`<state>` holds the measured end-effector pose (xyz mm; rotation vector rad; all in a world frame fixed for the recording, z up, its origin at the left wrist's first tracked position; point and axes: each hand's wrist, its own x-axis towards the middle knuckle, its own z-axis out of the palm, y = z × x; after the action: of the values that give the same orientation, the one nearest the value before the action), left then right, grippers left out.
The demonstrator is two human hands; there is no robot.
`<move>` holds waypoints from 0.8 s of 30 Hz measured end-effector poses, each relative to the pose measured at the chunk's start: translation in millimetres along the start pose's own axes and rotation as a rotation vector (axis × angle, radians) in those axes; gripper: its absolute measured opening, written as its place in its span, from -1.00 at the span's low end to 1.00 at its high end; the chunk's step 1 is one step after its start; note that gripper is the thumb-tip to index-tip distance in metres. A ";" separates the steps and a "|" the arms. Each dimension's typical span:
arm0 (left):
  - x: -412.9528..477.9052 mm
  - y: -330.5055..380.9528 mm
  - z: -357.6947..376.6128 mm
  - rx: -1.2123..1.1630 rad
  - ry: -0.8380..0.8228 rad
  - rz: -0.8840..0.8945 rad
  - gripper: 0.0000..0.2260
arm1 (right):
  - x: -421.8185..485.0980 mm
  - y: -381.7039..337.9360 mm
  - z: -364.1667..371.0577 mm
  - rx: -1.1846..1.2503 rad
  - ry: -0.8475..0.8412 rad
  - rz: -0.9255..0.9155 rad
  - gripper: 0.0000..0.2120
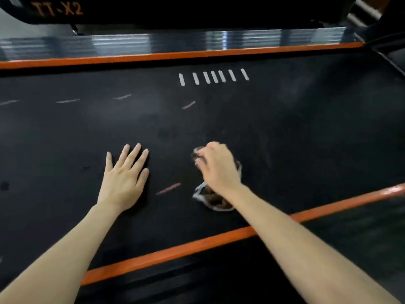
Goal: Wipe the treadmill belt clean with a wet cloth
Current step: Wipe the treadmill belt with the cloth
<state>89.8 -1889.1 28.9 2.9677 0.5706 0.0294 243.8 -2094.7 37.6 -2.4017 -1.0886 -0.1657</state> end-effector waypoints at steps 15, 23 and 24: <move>-2.7 1.2 -0.1 -0.038 0.051 0.017 -0.55 | -42.2 -13.4 -28.5 -0.250 0.005 0.376 -0.78; -2.9 -5.2 1.8 -0.035 0.068 0.050 -0.43 | -63.3 -0.1 -51.2 -0.231 -0.206 0.015 -0.78; -3.3 -4.6 1.6 -0.037 0.070 0.049 -0.44 | -65.0 22.7 -63.6 -0.276 -0.166 0.108 -0.77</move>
<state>85.1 -1886.3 26.8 2.9537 0.4998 0.1473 222.5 -2181.9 64.4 -2.7565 -1.0627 -0.0851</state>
